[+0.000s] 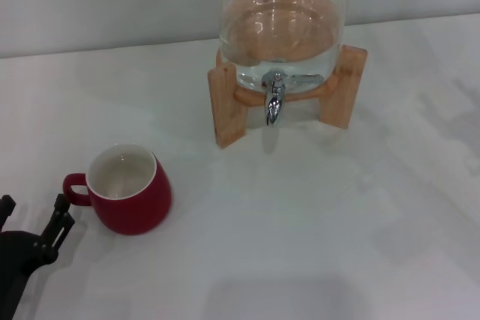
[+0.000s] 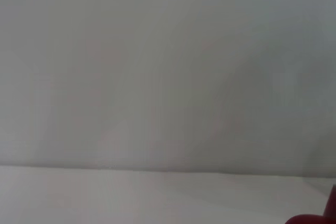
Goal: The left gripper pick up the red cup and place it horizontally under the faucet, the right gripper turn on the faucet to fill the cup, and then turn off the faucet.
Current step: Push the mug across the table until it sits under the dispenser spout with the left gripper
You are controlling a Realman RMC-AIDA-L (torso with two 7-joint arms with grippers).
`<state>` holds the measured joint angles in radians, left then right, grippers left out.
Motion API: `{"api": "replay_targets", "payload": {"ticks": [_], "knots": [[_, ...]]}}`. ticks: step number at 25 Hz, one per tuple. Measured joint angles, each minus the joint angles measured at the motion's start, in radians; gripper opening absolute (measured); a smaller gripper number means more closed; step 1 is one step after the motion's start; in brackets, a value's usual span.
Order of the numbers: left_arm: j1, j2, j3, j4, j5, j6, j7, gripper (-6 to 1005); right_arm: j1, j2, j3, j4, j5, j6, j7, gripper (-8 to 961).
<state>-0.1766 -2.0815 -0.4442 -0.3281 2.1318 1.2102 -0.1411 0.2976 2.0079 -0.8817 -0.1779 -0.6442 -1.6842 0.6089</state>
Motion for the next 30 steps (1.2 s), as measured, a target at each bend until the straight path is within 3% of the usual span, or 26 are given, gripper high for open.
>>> {"api": "replay_targets", "payload": {"ticks": [30], "knots": [[-0.019, 0.000, 0.004, 0.000, 0.004, -0.011, -0.002, 878, -0.001, 0.000, -0.011, 0.006, 0.000, -0.010, 0.002, 783]]}}
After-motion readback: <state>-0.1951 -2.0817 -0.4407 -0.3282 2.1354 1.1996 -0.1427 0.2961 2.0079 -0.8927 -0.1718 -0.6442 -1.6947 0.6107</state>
